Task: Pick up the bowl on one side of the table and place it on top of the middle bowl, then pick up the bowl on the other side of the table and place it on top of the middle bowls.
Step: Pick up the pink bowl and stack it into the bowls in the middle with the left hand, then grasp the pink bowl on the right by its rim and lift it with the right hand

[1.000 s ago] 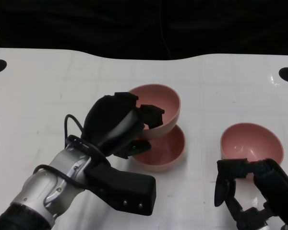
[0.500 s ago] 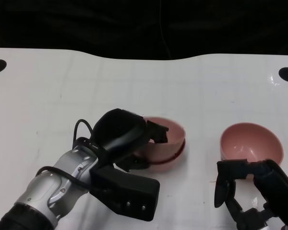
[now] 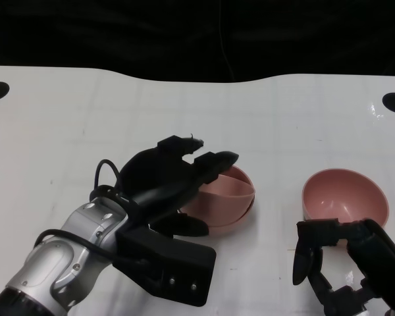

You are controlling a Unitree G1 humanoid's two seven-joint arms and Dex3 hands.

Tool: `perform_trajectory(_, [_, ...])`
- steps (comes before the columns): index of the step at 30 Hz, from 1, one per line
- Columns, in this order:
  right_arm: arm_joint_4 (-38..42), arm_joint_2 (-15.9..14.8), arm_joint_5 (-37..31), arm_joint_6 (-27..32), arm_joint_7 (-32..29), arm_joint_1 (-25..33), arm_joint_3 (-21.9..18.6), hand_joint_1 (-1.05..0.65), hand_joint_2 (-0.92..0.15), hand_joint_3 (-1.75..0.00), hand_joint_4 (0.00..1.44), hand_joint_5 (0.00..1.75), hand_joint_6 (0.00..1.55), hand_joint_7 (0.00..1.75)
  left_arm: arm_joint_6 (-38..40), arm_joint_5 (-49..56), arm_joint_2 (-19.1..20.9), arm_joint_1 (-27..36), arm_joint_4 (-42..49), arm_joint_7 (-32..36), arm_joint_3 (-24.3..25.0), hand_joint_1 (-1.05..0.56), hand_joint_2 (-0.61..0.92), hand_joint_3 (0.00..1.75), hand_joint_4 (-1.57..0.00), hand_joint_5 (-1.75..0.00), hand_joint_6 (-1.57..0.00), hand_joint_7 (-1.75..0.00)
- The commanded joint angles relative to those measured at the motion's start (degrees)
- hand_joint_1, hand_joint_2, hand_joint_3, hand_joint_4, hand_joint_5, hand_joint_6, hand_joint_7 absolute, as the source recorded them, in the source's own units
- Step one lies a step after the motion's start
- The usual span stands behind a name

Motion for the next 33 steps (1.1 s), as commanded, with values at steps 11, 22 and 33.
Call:
perform_trajectory(11, [-0.35,-0.42,0.38,0.19,-0.25,-0.40,-0.58,0.30,-0.04,-1.75,0.99,1.74,0.94,1.37,-9.99,-13.65,4.48,13.96,-12.16,3.96,12.53,-0.70,0.92,0.38,-0.01,-0.67,-0.30,-0.05])
perform_trajectory(22, [-1.27,-0.13,-0.57,1.18,-1.27,-0.30,-1.14,0.29,-0.07,-1.75,0.99,1.74,0.94,1.36,-22.91,-26.34,4.20,27.43,-14.79,6.43,20.61,-0.28,0.91,0.12,-0.54,-1.13,-0.60,-0.65])
perform_trajectory(33, [0.78,0.10,1.08,0.27,-2.85,-1.84,-2.72,0.20,-0.25,-1.37,0.87,1.50,0.81,1.15,-26.05,-32.52,0.75,33.26,-13.73,5.39,22.24,0.08,0.39,1.35,-0.84,-1.60,-0.85,-1.18])
